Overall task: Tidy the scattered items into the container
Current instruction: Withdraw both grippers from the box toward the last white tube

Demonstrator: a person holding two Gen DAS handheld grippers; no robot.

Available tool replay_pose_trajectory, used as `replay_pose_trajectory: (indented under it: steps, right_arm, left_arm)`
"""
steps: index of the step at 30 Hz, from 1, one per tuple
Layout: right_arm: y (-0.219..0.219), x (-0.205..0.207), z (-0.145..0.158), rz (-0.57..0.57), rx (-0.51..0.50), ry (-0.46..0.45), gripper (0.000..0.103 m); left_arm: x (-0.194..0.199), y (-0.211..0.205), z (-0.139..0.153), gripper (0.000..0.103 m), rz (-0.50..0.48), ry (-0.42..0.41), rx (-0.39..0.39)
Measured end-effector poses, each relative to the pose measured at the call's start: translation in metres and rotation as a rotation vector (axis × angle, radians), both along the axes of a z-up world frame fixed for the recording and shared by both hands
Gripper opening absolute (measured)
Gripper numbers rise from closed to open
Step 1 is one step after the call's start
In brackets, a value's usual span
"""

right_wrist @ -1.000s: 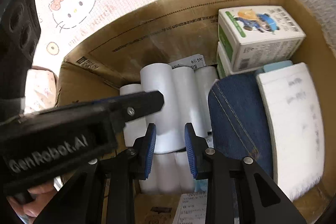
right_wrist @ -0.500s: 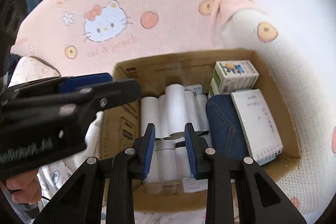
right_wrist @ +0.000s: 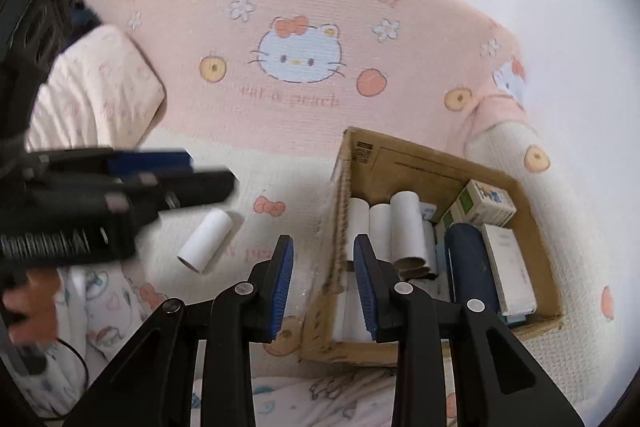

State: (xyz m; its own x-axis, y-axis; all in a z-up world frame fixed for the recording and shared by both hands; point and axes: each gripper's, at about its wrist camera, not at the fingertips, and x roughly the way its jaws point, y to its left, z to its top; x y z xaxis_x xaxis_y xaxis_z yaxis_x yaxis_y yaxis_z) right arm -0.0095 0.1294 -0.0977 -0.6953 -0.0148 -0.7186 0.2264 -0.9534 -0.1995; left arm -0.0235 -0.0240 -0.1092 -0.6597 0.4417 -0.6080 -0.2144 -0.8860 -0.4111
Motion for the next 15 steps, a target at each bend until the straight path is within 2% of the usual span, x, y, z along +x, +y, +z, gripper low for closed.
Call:
replay_pose_trajectory:
  steps: [4,7,9,15]
  right_arm:
    - [-0.016,0.013,-0.009,-0.021,0.032,-0.008,0.044]
    - [-0.024,0.024,-0.012,-0.018,0.004,-0.014,0.055]
    - [-0.031,0.028,-0.016,-0.015,-0.024,-0.020,0.057]
    - [-0.054,0.022,-0.039,0.000,-0.093,-0.063,0.058]
  left_arm:
    - [0.028,-0.032,-0.004,0.059,0.074,0.021,-0.033]
    - [0.042,-0.045,-0.011,0.059,0.076,0.028,-0.065]
    - [0.044,-0.050,-0.018,0.059,0.068,0.029,-0.062]
    - [0.026,-0.065,-0.059,0.059,0.106,-0.079,-0.013]
